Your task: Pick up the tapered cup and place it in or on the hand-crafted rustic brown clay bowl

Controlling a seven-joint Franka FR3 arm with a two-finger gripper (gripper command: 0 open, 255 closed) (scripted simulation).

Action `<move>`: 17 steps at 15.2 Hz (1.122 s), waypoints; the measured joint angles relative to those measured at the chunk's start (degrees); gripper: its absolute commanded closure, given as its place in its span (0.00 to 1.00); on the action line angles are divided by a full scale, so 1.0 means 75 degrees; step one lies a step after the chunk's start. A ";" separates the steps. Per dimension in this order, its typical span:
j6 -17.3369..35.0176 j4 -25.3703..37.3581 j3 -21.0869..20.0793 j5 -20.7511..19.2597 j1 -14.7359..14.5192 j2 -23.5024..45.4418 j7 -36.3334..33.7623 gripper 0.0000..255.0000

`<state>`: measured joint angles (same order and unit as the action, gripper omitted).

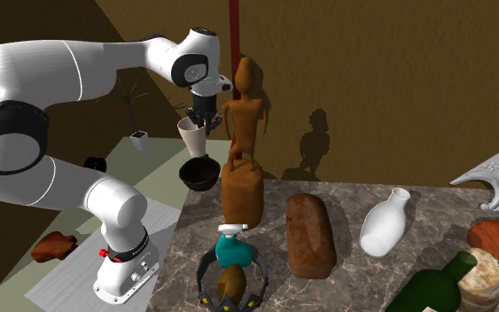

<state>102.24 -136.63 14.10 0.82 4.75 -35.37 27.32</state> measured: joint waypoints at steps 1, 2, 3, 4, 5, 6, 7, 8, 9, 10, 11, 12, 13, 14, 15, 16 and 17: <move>0.0088 -0.0097 -0.0010 0.0005 -0.0003 -0.0010 -0.0010 1.00; 0.0181 -0.0187 0.0008 -0.0005 0.0005 -0.0005 0.0014 1.00; 0.0282 -0.0291 0.0021 -0.0011 0.0012 -0.0007 0.0030 1.00; 0.0374 -0.0371 0.0033 -0.0016 0.0015 0.0006 0.0045 1.00; 0.0472 -0.0467 0.0030 -0.0013 0.0013 0.0008 0.0041 1.00; 0.0591 -0.0548 0.0052 -0.0018 0.0016 0.0047 0.0068 1.00; 0.0701 -0.0644 0.0064 -0.0020 0.0018 0.0062 0.0082 1.00; 0.0809 -0.0744 0.0069 -0.0020 0.0018 0.0073 0.0089 1.00; 0.0911 -0.0847 0.0078 -0.0026 0.0024 0.0071 0.0101 1.00; 0.1018 -0.0914 0.0098 -0.0029 0.0025 0.0112 0.0125 1.00; 0.1133 -0.1016 0.0114 -0.0034 0.0030 0.0126 0.0146 1.00; 0.1257 -0.1088 0.0129 -0.0030 0.0025 0.0181 0.0164 1.00; 0.1289 -0.1126 0.0135 -0.0034 0.0029 0.0177 0.0171 1.00; 0.1315 -0.1157 0.0135 -0.0035 0.0031 0.0169 0.0171 1.00; 0.1328 -0.1170 0.0135 -0.0036 0.0031 0.0169 0.0172 1.00; 0.1335 -0.1179 0.0136 -0.0037 0.0032 0.0167 0.0173 1.00; 0.1339 -0.1183 0.0136 -0.0037 0.0032 0.0166 0.0173 1.00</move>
<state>112.29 -145.50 15.12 0.54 4.99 -34.12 28.62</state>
